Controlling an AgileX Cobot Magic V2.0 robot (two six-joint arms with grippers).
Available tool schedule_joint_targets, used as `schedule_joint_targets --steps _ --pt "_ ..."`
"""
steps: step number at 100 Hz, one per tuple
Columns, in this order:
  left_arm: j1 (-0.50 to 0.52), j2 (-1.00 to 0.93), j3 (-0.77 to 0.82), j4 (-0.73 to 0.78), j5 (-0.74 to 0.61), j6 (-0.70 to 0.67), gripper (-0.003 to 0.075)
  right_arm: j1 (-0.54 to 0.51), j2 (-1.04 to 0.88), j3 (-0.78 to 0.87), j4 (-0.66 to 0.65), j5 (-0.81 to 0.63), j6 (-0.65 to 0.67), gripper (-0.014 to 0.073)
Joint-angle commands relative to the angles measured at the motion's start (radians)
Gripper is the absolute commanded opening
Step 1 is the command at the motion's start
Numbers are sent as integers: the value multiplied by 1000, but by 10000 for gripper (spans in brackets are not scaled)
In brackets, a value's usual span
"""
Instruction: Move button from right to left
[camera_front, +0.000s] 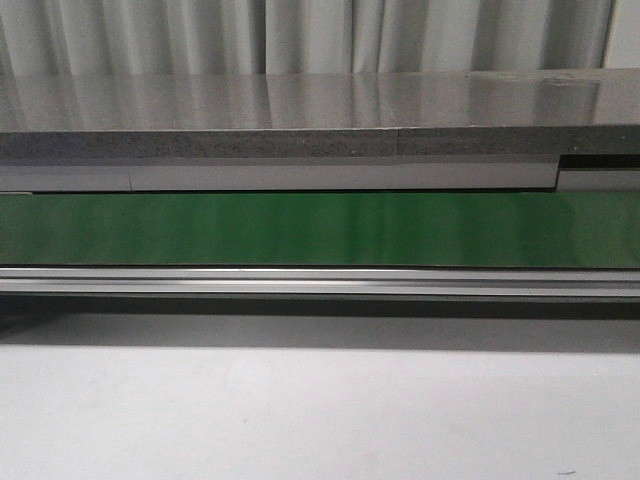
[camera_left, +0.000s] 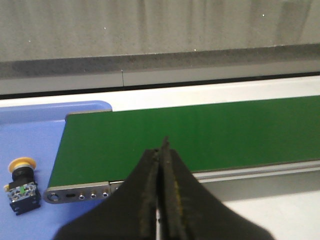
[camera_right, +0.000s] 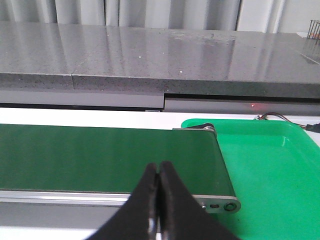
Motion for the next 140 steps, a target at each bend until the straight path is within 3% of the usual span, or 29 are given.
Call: schedule_joint_targets --steps 1,28,52,93,140 --pt "2 -32 -3 -20 -109 -3 -20 1 13 -24 0 -85 -5 -68" --pt "2 -104 65 -17 -208 -8 -20 1 13 -24 0 -85 -5 -68" --pt "52 -166 133 261 -211 -320 -20 1 13 -24 0 -85 -5 -68" --pt "58 -356 375 282 -348 -323 -20 1 13 -24 0 -85 -5 -68" --pt "58 -358 372 282 -313 -323 -20 1 14 -24 0 -85 -5 -68"
